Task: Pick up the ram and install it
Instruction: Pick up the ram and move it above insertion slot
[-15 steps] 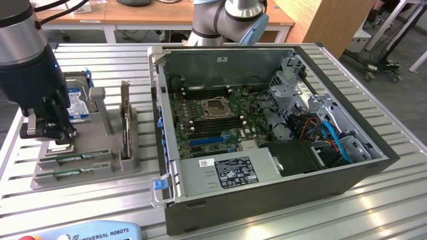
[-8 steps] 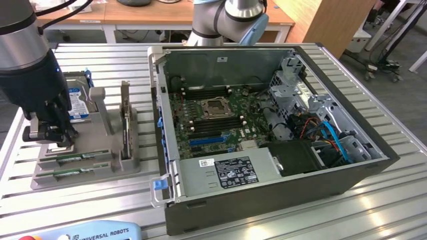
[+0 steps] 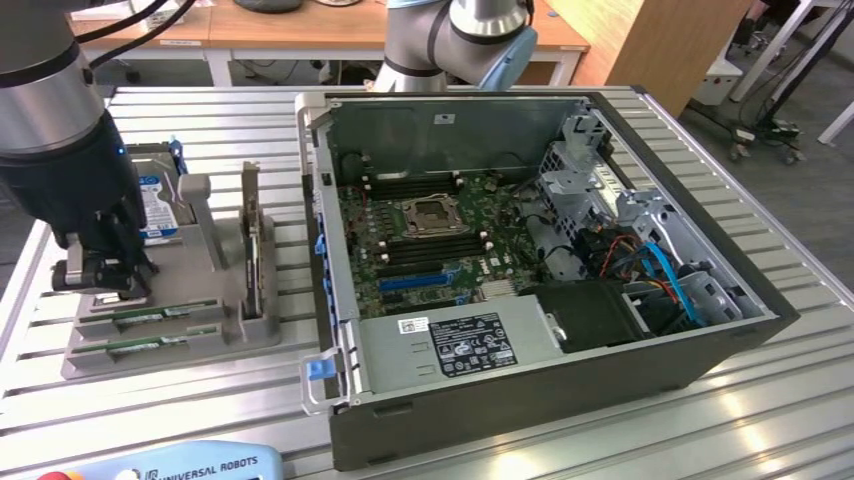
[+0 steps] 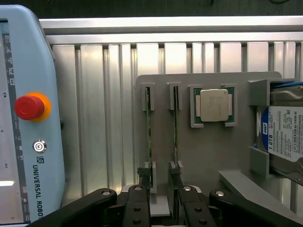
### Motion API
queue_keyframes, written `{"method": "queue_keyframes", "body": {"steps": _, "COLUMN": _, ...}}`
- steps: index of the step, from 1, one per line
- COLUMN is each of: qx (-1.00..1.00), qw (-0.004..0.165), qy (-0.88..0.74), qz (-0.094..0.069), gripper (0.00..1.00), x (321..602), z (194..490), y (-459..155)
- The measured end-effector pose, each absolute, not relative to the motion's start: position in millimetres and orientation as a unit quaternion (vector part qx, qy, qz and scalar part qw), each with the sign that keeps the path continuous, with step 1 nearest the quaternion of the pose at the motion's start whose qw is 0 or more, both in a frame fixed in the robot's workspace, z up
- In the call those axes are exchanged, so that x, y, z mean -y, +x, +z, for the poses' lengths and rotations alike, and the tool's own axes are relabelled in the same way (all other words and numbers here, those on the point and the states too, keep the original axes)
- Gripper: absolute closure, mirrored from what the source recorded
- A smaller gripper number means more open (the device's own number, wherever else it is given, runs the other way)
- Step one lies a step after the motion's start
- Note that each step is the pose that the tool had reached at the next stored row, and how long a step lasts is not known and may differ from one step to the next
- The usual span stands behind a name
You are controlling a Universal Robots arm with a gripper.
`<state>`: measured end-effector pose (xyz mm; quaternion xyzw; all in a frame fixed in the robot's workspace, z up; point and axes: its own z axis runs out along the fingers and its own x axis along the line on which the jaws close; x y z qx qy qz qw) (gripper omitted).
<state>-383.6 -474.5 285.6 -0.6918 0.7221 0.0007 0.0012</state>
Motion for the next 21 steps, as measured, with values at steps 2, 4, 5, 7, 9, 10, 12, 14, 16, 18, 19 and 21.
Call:
{"method": "queue_keyframes", "body": {"steps": 2, "qx": -0.722, "qw": 0.001, "qy": -0.692, "qz": 0.001, "gripper": 0.71, "x": 474.5, "z": 282.2, "y": -383.7}}
{"method": "queue_keyframes", "body": {"steps": 4, "qx": -0.722, "qw": 0.001, "qy": -0.692, "qz": 0.001, "gripper": 0.71, "x": 474.6, "z": 279.7, "y": -383.7}}
{"method": "queue_keyframes", "body": {"steps": 5, "qx": -0.722, "qw": 0.001, "qy": -0.692, "qz": 0.001, "gripper": 0.71, "x": 474.5, "z": 278.7, "y": -383.7}}
{"method": "queue_keyframes", "body": {"steps": 7, "qx": -0.722, "qw": 0.001, "qy": -0.692, "qz": 0.001, "gripper": 0.71, "x": 474.6, "z": 276.2, "y": -383.7}}
{"method": "queue_keyframes", "body": {"steps": 9, "qx": -0.722, "qw": 0.001, "qy": -0.692, "qz": 0.001, "gripper": 0.71, "x": 474.5, "z": 274.8, "y": -383.8}}
{"method": "queue_keyframes", "body": {"steps": 10, "qx": -0.722, "qw": 0.001, "qy": -0.692, "qz": 0.001, "gripper": 0.71, "x": 474.6, "z": 273.5, "y": -383.8}}
{"method": "queue_keyframes", "body": {"steps": 12, "qx": -0.722, "qw": 0.001, "qy": -0.692, "qz": 0.001, "gripper": 0.71, "x": 474.6, "z": 272.1, "y": -383.9}}
{"method": "queue_keyframes", "body": {"steps": 14, "qx": -0.722, "qw": 0.001, "qy": -0.692, "qz": 0.001, "gripper": 0.71, "x": 474.6, "z": 270.6, "y": -384.0}}
{"method": "queue_keyframes", "body": {"steps": 16, "qx": -0.722, "qw": 0.001, "qy": -0.692, "qz": 0.001, "gripper": 0.71, "x": 474.5, "z": 269.2, "y": -384.1}}
{"method": "queue_keyframes", "body": {"steps": 18, "qx": -0.722, "qw": 0.001, "qy": -0.692, "qz": 0.001, "gripper": 0.71, "x": 474.5, "z": 267.6, "y": -384.6}}
{"method": "queue_keyframes", "body": {"steps": 19, "qx": -0.722, "qw": 0.001, "qy": -0.692, "qz": 0.001, "gripper": 0.71, "x": 474.5, "z": 266.7, "y": -385.1}}
{"method": "queue_keyframes", "body": {"steps": 21, "qx": -0.722, "qw": 0.001, "qy": -0.692, "qz": 0.001, "gripper": 0.71, "x": 474.6, "z": 264.7, "y": -385.9}}
